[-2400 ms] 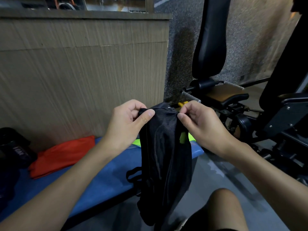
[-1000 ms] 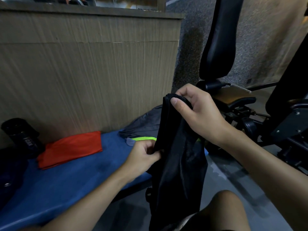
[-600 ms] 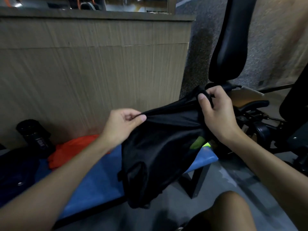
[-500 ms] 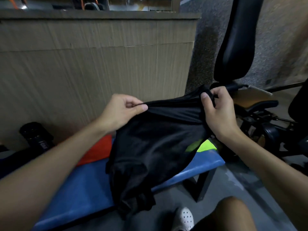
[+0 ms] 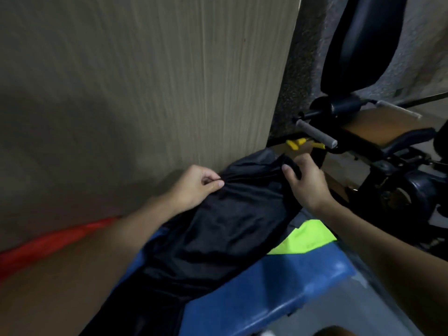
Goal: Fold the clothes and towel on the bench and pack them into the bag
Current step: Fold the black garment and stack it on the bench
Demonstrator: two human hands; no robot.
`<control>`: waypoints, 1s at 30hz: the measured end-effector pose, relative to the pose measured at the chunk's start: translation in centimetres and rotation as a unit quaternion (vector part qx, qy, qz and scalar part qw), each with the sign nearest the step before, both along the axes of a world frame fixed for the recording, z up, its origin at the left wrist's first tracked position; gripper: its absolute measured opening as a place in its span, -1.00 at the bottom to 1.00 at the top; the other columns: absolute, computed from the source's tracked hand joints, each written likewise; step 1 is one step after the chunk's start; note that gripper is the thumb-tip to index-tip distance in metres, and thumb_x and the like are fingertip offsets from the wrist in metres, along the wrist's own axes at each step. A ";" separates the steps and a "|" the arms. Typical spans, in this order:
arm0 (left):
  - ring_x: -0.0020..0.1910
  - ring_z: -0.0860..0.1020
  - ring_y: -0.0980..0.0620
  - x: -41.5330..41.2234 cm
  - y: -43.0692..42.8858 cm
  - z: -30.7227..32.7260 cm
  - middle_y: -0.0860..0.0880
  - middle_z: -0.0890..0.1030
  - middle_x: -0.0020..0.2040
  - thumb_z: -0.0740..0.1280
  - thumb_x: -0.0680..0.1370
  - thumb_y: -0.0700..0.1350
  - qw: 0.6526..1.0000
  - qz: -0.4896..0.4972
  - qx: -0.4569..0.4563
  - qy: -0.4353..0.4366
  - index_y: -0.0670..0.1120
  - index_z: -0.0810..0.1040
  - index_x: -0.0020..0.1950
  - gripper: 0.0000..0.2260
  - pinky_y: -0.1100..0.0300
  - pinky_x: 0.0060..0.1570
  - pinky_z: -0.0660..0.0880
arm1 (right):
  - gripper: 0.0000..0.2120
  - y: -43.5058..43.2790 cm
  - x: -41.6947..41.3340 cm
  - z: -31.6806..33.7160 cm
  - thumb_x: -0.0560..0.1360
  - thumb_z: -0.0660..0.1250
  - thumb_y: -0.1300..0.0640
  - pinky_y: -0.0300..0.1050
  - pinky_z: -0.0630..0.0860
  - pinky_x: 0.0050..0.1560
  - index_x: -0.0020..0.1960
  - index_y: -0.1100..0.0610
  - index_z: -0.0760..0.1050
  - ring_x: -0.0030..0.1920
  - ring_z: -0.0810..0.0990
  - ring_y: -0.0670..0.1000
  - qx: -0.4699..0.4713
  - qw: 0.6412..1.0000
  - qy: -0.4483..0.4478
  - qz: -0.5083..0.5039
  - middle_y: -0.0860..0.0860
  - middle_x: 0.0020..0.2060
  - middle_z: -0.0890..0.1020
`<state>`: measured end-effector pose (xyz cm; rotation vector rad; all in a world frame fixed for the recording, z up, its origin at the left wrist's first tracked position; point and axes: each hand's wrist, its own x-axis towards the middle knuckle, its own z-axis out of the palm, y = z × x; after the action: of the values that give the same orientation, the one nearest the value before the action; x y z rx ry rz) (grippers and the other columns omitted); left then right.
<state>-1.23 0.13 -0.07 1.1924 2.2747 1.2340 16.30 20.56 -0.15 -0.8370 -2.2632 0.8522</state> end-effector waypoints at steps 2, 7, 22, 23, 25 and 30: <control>-0.10 0.61 0.10 -0.5 1.2 -3.7 -0.01 0.68 -0.13 0.43 0.54 -0.24 1.000 0.009 -0.003 0.003 -0.15 0.68 -0.04 -0.95 0.18 0.02 0.51 | -0.61 0.8 -0.8 -2.7 0.58 0.29 -0.04 0.07 0.44 0.15 0.29 0.16 0.34 0.25 0.49 0.21 0.008 0.997 -0.067 0.031 0.14 0.18 0.54; 0.02 0.62 0.10 -1.5 2.1 -8.1 0.09 0.67 -0.07 0.46 0.53 -0.09 0.995 0.089 0.008 0.036 -0.03 0.65 0.01 -0.92 0.16 0.08 0.51 | -0.26 0.6 -1.8 -6.7 0.57 0.14 -0.28 0.22 0.16 0.38 0.58 0.05 -0.02 0.44 0.18 0.15 0.116 0.968 -0.220 0.040 0.07 0.45 0.20; -0.11 0.64 0.14 2.6 -11.8 -3.8 0.15 0.69 -0.15 0.36 0.55 -0.10 0.989 0.139 0.028 0.051 0.13 0.62 -0.18 -0.84 0.15 0.00 0.55 | -0.45 -9.6 -0.8 -2.6 0.52 0.31 -0.01 0.16 0.15 0.37 0.46 0.06 0.26 0.40 0.23 0.14 0.206 0.962 -0.157 0.091 0.09 0.36 0.33; -0.10 0.65 0.13 3.1 -13.7 -3.8 0.15 0.69 -0.16 0.34 0.52 -0.06 0.988 0.143 0.026 0.041 0.15 0.60 -0.21 -0.85 0.15 -0.01 0.54 | -0.48 -11.6 -1.0 -2.5 0.52 0.30 0.00 0.14 0.16 0.36 0.44 0.05 0.30 0.38 0.25 0.13 0.207 0.959 -0.152 0.122 0.07 0.34 0.36; -0.12 0.64 0.18 4.0 -17.6 -4.2 0.22 0.68 -0.19 0.30 0.48 -0.04 0.986 0.162 0.029 0.030 0.16 0.57 -0.25 -0.86 0.20 -0.04 0.52 | -0.55 -15.7 -1.4 -2.7 0.52 0.30 0.03 0.11 0.17 0.34 0.40 0.03 0.35 0.35 0.28 0.09 0.211 0.949 -0.139 0.188 0.02 0.29 0.40; -0.23 0.57 0.36 6.0 -26.8 -6.6 0.29 0.63 -0.30 0.36 0.53 -0.26 0.975 0.222 0.007 0.027 0.05 0.61 -0.21 -0.77 0.45 -0.11 0.43 | -0.67 -25.1 -2.7 -4.8 0.52 0.29 0.06 -0.04 0.18 0.28 0.28 0.04 0.49 0.28 0.41 0.04 0.210 0.912 -0.099 0.337 -0.03 0.18 0.53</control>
<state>4.77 -26.64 -6.62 0.7445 2.6720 1.3756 13.61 -4.52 -4.97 0.0821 -2.8194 0.5188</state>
